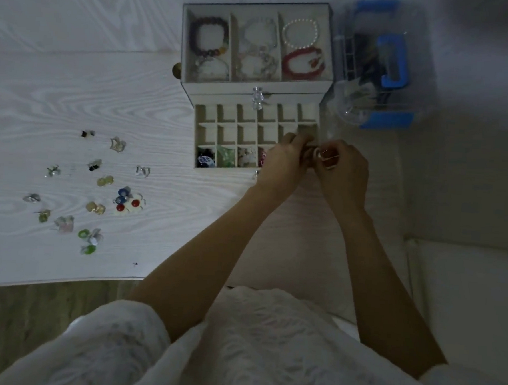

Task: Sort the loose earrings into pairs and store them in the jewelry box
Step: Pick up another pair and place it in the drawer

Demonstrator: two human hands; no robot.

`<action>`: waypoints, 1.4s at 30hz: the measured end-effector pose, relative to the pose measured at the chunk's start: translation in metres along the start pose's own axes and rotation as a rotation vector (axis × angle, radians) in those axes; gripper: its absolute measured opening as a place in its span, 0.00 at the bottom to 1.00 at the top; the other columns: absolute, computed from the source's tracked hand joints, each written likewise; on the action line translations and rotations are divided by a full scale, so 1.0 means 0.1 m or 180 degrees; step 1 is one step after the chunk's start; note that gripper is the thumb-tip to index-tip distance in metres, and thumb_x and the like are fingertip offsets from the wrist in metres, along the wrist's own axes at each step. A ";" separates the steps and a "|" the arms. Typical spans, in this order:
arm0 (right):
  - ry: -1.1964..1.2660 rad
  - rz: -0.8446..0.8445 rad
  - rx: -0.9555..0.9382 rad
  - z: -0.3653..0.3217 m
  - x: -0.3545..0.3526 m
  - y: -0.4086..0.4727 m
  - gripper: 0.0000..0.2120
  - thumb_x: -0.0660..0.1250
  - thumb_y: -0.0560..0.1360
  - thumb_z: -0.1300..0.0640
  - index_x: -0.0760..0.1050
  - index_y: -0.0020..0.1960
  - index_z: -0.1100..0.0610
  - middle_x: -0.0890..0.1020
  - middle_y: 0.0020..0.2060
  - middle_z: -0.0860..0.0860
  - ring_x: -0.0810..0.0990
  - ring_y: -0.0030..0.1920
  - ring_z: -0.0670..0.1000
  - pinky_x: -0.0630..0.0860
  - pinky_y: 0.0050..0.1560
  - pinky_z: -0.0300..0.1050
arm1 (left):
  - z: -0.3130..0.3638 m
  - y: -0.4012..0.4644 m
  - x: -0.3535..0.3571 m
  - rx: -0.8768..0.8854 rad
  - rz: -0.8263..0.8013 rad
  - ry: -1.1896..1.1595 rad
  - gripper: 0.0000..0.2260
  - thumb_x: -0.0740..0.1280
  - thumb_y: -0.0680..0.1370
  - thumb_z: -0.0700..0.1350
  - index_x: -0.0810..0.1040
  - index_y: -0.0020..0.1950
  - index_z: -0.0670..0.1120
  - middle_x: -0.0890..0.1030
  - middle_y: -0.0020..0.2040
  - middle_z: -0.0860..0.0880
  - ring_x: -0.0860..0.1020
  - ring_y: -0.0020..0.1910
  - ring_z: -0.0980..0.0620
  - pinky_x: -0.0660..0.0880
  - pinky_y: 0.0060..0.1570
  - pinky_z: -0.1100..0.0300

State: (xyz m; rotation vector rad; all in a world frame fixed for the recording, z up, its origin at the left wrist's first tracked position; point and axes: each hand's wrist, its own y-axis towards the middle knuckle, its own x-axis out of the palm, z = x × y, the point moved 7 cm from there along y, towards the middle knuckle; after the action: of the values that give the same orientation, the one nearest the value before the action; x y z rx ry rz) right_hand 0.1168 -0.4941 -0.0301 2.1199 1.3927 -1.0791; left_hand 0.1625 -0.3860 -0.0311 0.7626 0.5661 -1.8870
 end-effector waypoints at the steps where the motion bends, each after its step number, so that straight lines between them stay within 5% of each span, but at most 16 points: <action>1: 0.0008 0.0004 -0.0011 -0.01 0.00 -0.01 0.07 0.68 0.73 0.57 0.77 0.49 0.58 0.80 0.45 0.56 0.79 0.45 0.54 0.76 0.46 0.49 | 0.00 -0.02 -0.01 0.0010 -0.0006 0.0001 0.12 0.68 0.73 0.38 0.77 0.56 0.38 0.79 0.49 0.36 0.78 0.44 0.38 0.70 0.39 0.55; 9: -0.0347 0.0138 -0.0269 -0.11 0.05 -0.05 0.08 0.66 0.75 0.54 0.76 0.49 0.59 0.79 0.45 0.57 0.77 0.46 0.55 0.66 0.40 0.41 | -0.03 -0.29 -0.08 0.0948 0.0156 0.1447 0.10 0.62 0.70 0.43 0.82 0.43 0.48 0.83 0.39 0.51 0.78 0.43 0.46 0.73 0.37 0.58; 12: -0.0936 0.0091 -0.0445 -0.13 0.13 -0.05 0.09 0.65 0.75 0.53 0.78 0.50 0.58 0.77 0.49 0.58 0.72 0.52 0.59 0.67 0.44 0.46 | -0.08 -0.37 -0.12 0.1112 0.0216 0.1401 0.12 0.61 0.71 0.43 0.83 0.48 0.50 0.84 0.45 0.53 0.77 0.45 0.46 0.72 0.40 0.57; 18: -0.1018 0.0145 -0.0725 -0.16 0.11 -0.09 0.08 0.64 0.75 0.58 0.80 0.51 0.56 0.78 0.48 0.57 0.73 0.50 0.60 0.73 0.48 0.51 | -0.16 -0.38 -0.13 0.0928 0.0074 0.1207 0.14 0.60 0.71 0.44 0.83 0.50 0.49 0.84 0.44 0.51 0.78 0.46 0.44 0.73 0.41 0.55; 22: -0.0947 0.0396 -0.0869 -0.25 0.01 -0.14 0.09 0.62 0.76 0.58 0.79 0.51 0.58 0.78 0.48 0.59 0.72 0.49 0.59 0.69 0.48 0.48 | -0.18 -0.42 -0.25 0.0775 0.0202 0.0838 0.13 0.60 0.73 0.43 0.82 0.51 0.47 0.83 0.45 0.48 0.77 0.46 0.43 0.74 0.45 0.54; 26: -0.0432 0.0387 -0.1498 -0.66 0.10 -0.35 0.09 0.61 0.75 0.60 0.79 0.50 0.60 0.78 0.44 0.58 0.72 0.47 0.55 0.72 0.49 0.50 | -0.37 -0.69 -0.75 0.0495 0.0840 0.0383 0.08 0.62 0.75 0.41 0.80 0.50 0.45 0.82 0.46 0.48 0.76 0.45 0.45 0.68 0.48 0.60; 31: -0.0222 -0.0603 -0.2153 -1.35 0.81 -0.78 0.11 0.62 0.75 0.63 0.77 0.55 0.61 0.79 0.47 0.57 0.75 0.50 0.58 0.72 0.49 0.47 | -1.13 -1.38 -1.36 -0.0478 0.1478 0.0171 0.08 0.65 0.77 0.41 0.79 0.54 0.45 0.83 0.50 0.49 0.73 0.49 0.53 0.68 0.50 0.62; 36: -0.0296 -0.1532 -0.2346 -1.75 1.71 -0.94 0.13 0.63 0.75 0.65 0.75 0.59 0.61 0.77 0.53 0.57 0.75 0.55 0.57 0.76 0.50 0.51 | -1.91 -1.96 -1.56 -0.1525 0.1379 0.0395 0.12 0.68 0.74 0.43 0.78 0.57 0.45 0.81 0.52 0.48 0.76 0.50 0.45 0.70 0.50 0.57; 42: -0.0430 -0.1764 -0.2368 -2.10 2.24 -0.95 0.10 0.65 0.74 0.62 0.74 0.55 0.60 0.76 0.52 0.56 0.75 0.53 0.55 0.76 0.46 0.50 | -2.25 -1.99 -1.59 -0.1831 0.1202 0.0440 0.21 0.70 0.72 0.42 0.73 0.64 0.40 0.76 0.56 0.39 0.75 0.54 0.39 0.71 0.54 0.48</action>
State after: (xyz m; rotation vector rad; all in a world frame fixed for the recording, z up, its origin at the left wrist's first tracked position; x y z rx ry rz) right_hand 0.1613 -0.1773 -0.0608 1.1472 1.9729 -0.6802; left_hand 0.0896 -0.0549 -0.0624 0.5667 0.9283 -1.2404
